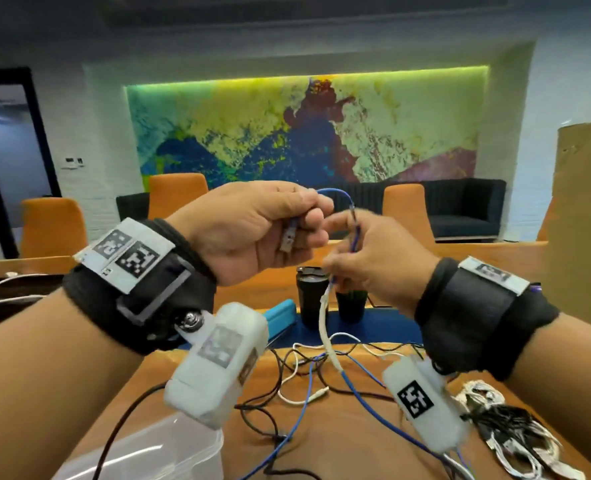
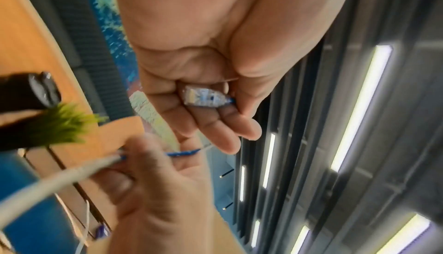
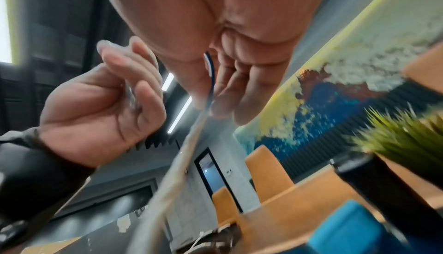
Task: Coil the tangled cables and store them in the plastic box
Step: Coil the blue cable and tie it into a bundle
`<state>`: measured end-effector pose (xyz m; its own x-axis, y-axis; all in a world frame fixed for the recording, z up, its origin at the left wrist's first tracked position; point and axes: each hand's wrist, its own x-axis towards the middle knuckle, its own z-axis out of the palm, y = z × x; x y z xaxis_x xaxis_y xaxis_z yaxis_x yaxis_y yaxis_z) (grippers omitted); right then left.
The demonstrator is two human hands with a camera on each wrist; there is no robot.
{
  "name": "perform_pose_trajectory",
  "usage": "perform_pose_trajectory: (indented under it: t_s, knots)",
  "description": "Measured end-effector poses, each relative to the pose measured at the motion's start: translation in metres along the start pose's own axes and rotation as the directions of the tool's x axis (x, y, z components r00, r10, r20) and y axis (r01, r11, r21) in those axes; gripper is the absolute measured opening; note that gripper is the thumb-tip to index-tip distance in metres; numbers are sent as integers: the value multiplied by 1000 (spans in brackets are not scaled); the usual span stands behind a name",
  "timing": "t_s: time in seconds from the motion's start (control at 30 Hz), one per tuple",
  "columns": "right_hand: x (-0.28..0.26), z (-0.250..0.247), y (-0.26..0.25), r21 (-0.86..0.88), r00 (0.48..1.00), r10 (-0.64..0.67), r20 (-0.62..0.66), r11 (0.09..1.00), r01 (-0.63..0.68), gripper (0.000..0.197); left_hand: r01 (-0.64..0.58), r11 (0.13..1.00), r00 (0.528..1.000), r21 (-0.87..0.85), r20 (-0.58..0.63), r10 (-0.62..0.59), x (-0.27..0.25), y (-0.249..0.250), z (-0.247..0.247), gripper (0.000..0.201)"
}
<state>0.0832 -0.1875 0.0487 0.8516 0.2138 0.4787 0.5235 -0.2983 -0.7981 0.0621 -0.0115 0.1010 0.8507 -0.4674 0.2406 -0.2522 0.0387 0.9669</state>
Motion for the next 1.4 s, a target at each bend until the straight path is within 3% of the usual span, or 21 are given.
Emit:
perform_pose_trajectory:
  t_s: [0.13, 0.2, 0.27, 0.33, 0.4, 0.47, 0.57, 0.63, 0.87, 0.93, 1.0, 1.07, 1.1, 1.17, 1.23, 1.27, 1.33, 1.4]
  knots:
    - [-26, 14, 9, 93, 934, 288, 209, 945, -312, 27, 12, 966, 1000, -259, 17, -8, 0, -15, 5, 22]
    - [-39, 19, 7, 150, 870, 362, 335, 891, -429, 22, 1, 960, 1000, -279, 13, 3, 0, -26, 8, 21]
    - [-49, 22, 1, 130, 838, 374, 396, 881, -455, 20, -37, 974, 999, -224, 7, 40, 0, -33, 11, 20]
    - [-54, 21, -8, -20, 843, 359, 400, 923, -384, 19, -114, 993, 993, -12, 0, 114, 0, -35, 15, 17]
    - [-55, 15, -19, -315, 900, 229, 372, 943, -109, 7, -205, 941, 978, 271, 9, 211, 0, -38, 16, 25]
    - [-55, 5, -30, -549, 916, 61, 398, 815, 184, 22, -264, 845, 962, 466, 68, 263, -2, -44, 11, 31]
    - [-54, -14, -39, -653, 934, -62, 351, 699, 292, 34, -273, 747, 959, 607, 105, 264, -4, -52, -4, 14]
    - [-51, -26, -37, -640, 942, -114, 314, 708, 299, 35, -260, 742, 961, 618, 89, 263, -5, -55, -13, 14]
    - [-18, -45, -27, -311, 938, -346, 27, 889, 337, 15, -141, 955, 979, 259, 178, 96, -14, -64, -11, 24]
    - [-7, -48, -18, -142, 952, -295, -79, 949, 282, 16, -107, 994, 979, 29, 178, 101, -17, -60, -6, 25]
    - [-2, -42, -2, -56, 967, -198, -161, 980, 191, 14, -95, 964, 977, -247, 161, 137, -19, -51, 1, 24]
    - [-6, -29, 14, -78, 983, -150, -108, 987, 143, 15, -163, 918, 977, -361, 72, 201, -18, -42, 5, 23]
    - [-11, -21, 19, -117, 989, -145, -28, 983, 141, 15, -214, 923, 972, -319, 27, 235, -16, -40, 7, 21]
    - [-23, -8, 18, -301, 972, -147, 184, 933, 198, 14, -300, 953, 954, -50, -30, 299, -11, -45, 8, 16]
    - [-31, -5, 5, -578, 937, -131, 325, 756, 306, 14, -352, 873, 931, 339, 28, 364, -5, -56, 5, 15]
    - [-33, -7, -4, -663, 929, -129, 346, 667, 339, 18, -365, 794, 923, 486, 82, 375, -2, -62, 1, 14]
    - [-31, -17, -20, -711, 937, -160, 312, 615, 342, 21, -356, 691, 926, 630, 137, 352, 2, -72, -7, 17]
    - [-25, -30, -31, -698, 938, -243, 247, 626, 346, 18, -311, 699, 945, 645, 128, 302, 2, -77, -13, 22]
